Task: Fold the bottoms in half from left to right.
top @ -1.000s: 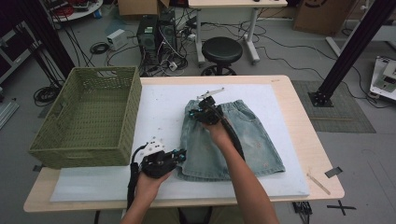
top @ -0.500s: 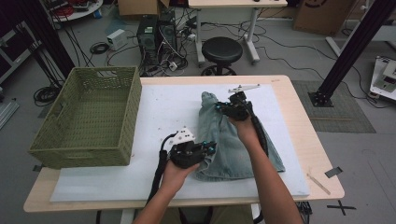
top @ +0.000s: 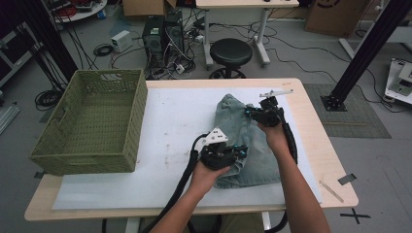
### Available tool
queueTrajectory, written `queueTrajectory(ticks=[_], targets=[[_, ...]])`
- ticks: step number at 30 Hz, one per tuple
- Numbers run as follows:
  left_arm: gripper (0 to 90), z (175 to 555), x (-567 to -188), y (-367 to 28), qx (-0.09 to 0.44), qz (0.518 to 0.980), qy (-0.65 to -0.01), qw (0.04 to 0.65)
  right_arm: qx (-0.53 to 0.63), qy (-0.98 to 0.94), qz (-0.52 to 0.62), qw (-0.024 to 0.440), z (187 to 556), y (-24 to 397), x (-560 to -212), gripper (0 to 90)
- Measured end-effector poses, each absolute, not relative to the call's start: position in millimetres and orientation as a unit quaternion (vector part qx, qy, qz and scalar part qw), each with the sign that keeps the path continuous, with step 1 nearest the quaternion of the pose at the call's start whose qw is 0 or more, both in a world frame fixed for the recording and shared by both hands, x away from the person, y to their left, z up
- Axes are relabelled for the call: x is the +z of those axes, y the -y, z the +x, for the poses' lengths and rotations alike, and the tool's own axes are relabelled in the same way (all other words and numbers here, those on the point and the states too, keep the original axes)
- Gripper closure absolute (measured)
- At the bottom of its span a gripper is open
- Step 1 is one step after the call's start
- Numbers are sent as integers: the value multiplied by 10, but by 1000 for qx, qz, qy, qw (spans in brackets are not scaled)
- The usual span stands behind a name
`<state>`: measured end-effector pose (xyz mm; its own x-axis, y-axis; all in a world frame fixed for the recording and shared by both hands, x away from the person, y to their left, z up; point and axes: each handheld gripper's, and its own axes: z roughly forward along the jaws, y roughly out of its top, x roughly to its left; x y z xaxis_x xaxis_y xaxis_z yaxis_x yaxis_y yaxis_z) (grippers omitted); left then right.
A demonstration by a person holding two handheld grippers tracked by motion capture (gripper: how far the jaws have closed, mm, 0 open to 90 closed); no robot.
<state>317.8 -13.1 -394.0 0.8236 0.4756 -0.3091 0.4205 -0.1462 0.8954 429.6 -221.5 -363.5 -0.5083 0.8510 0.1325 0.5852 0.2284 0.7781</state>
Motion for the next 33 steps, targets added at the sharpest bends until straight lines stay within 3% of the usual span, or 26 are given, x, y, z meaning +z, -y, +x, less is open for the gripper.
queueTrajectory(ticks=[5,11,14,27,33], targets=[[831,3224,-3951,297,27,758,-293,582,397,-759,488,171,4317,2392,-3680,845],[633,3261,-3972,362,41,758,-298,579,385,-748,507,187,4357,2541,-3720,846],[582,3268,-3989,272,48,756,-303,579,384,-738,521,191,4361,2631,-3770,846],[511,3309,-4112,-355,108,740,-349,565,372,-722,543,210,4307,2770,-3956,820],[467,3344,-4158,-606,131,728,-369,563,397,-715,538,205,4195,2842,-3997,703]])
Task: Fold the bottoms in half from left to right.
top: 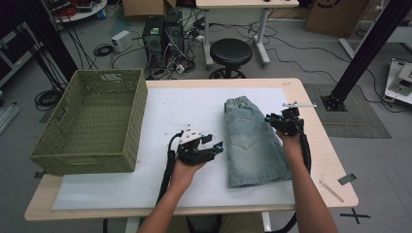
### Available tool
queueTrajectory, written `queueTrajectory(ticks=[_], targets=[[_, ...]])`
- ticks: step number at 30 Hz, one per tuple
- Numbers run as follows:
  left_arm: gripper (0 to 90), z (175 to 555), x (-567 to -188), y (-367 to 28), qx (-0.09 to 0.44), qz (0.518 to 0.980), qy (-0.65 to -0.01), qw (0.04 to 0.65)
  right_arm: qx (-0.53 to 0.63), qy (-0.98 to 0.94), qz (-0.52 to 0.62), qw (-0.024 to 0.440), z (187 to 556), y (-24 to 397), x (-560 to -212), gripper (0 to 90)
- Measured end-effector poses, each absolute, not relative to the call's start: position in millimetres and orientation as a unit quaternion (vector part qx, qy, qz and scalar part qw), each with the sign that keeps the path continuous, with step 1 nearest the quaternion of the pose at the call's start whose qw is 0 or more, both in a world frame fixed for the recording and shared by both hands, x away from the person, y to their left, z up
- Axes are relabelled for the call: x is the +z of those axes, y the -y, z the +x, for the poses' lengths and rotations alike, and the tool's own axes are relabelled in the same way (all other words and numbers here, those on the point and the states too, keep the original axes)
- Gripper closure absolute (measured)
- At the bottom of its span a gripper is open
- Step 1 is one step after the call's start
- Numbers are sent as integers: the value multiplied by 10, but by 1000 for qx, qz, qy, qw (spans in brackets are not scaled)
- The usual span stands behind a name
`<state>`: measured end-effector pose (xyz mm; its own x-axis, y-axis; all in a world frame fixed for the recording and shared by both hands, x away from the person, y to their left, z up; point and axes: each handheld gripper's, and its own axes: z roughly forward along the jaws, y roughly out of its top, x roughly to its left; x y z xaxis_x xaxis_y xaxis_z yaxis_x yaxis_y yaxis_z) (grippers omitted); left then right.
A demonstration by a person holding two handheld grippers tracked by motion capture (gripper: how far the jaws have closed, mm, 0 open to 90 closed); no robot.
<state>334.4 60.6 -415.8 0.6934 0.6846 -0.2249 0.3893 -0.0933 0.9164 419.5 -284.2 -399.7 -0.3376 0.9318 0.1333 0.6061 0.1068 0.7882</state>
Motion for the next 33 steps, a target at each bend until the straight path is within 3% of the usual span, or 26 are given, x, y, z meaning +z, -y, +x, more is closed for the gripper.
queueTrajectory(ticks=[7,11,20,26,33], targets=[[308,3377,-4206,-882,161,711,-395,559,408,-716,526,211,3906,3041,-4001,619],[306,3371,-4243,-1006,173,706,-400,558,405,-734,503,209,3696,3131,-4066,579],[307,3352,-4257,-1170,175,705,-409,553,376,-777,465,199,3299,3134,-4237,605],[307,3343,-4250,-1174,175,705,-408,554,348,-796,458,187,3275,2997,-4339,611],[307,3336,-4249,-1190,175,705,-407,553,338,-798,466,177,3277,2950,-4410,545]])
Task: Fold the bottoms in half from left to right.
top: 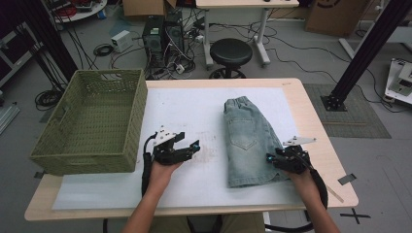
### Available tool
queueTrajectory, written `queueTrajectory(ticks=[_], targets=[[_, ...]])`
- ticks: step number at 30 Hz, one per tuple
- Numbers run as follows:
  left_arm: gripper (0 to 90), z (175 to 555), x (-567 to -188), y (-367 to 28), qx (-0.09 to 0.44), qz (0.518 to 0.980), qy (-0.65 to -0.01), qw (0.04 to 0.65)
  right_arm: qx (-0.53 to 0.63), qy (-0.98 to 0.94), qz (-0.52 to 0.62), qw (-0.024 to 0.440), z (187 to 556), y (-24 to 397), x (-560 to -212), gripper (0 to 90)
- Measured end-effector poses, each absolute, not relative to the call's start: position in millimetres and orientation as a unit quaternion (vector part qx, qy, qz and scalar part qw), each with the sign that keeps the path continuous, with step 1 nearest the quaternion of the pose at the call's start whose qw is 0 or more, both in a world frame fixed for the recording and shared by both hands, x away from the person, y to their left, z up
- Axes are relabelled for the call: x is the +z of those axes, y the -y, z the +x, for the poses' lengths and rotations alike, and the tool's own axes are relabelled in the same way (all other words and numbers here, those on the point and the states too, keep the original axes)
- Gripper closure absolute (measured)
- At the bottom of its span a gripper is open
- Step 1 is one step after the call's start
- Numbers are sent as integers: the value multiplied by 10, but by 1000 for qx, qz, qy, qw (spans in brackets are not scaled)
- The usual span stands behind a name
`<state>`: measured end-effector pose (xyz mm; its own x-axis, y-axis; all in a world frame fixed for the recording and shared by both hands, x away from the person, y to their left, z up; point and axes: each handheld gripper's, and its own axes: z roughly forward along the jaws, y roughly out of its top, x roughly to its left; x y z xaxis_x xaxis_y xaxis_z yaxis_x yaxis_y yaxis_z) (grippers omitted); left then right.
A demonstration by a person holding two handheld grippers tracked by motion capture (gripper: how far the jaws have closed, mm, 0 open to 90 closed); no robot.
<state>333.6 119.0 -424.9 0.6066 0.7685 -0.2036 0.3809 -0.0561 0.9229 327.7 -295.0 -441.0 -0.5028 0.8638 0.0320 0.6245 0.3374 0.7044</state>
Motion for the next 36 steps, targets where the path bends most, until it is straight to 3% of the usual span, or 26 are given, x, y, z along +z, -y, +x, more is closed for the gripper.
queueTrajectory(ticks=[5,10,14,15,16,26,36], targets=[[307,3333,-4249,-1196,175,704,-409,554,363,-779,475,188,3155,3062,-4270,572],[307,3326,-4274,-1181,174,704,-410,553,333,-796,474,177,3090,3045,-4364,598],[308,3325,-4277,-1185,174,705,-410,552,332,-796,476,171,3063,3021,-4447,715],[308,3326,-4277,-1190,174,705,-411,552,334,-793,481,168,3060,3030,-4441,842],[308,3327,-4278,-1194,174,704,-411,552,341,-793,479,160,3059,3048,-4428,884],[310,3327,-4273,-1248,178,700,-417,551,368,-763,487,213,2917,3304,-4134,892],[309,3329,-4284,-1274,180,697,-422,551,305,-790,491,205,2955,3327,-4335,890]])
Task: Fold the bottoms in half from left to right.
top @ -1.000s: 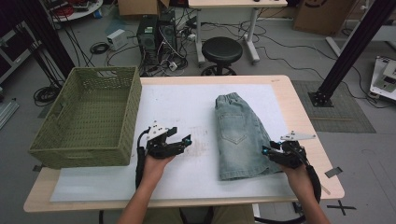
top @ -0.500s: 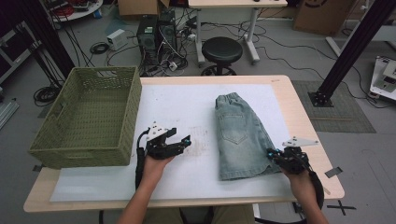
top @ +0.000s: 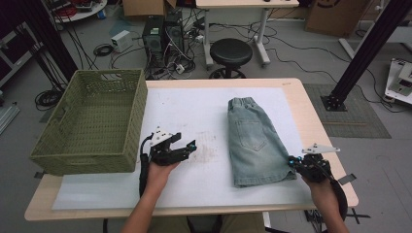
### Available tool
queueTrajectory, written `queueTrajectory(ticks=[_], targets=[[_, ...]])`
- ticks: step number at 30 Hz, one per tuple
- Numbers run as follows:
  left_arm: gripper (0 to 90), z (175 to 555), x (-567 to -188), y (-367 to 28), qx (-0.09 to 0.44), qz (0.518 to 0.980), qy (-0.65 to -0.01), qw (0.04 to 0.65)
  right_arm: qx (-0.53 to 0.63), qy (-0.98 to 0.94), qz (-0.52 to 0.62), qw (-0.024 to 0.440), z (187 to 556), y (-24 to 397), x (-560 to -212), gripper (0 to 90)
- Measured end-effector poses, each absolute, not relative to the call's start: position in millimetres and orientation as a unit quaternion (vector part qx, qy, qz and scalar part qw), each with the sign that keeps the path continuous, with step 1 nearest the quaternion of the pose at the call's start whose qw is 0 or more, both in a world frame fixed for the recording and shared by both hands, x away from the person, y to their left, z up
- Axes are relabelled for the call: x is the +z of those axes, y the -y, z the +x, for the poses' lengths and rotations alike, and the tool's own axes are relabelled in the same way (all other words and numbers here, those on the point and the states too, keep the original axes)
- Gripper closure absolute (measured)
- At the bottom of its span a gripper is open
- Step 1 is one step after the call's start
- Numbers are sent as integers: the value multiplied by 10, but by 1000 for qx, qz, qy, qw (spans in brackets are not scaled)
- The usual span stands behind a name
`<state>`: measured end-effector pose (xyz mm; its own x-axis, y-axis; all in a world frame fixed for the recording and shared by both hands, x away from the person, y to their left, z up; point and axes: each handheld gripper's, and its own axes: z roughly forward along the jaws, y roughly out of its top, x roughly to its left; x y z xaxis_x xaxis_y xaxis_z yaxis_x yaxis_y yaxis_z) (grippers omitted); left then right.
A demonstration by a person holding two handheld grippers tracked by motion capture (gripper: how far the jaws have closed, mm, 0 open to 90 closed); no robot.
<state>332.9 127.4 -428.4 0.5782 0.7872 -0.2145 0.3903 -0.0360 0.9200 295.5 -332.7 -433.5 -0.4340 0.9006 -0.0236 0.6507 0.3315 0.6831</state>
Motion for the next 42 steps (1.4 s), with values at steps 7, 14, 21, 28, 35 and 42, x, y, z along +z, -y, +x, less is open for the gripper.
queueTrajectory(ticks=[7,14,21,28,35,42], targets=[[310,3322,-4282,-1323,179,694,-424,553,296,-797,478,219,2954,3307,-4343,802],[281,3323,-4283,-1346,179,695,-423,553,387,-774,445,232,3005,3220,-4124,593],[281,3315,-4270,-1378,181,695,-416,558,343,-810,431,201,3151,3035,-4318,569],[281,3328,-4272,-1428,182,691,-419,560,322,-821,420,214,3094,3140,-4457,531],[281,3348,-4257,-1415,217,705,-375,561,393,-791,422,203,3267,3042,-4180,331],[254,3410,-4284,-1450,212,702,-386,559,438,-774,422,178,3705,2799,-3925,246]])
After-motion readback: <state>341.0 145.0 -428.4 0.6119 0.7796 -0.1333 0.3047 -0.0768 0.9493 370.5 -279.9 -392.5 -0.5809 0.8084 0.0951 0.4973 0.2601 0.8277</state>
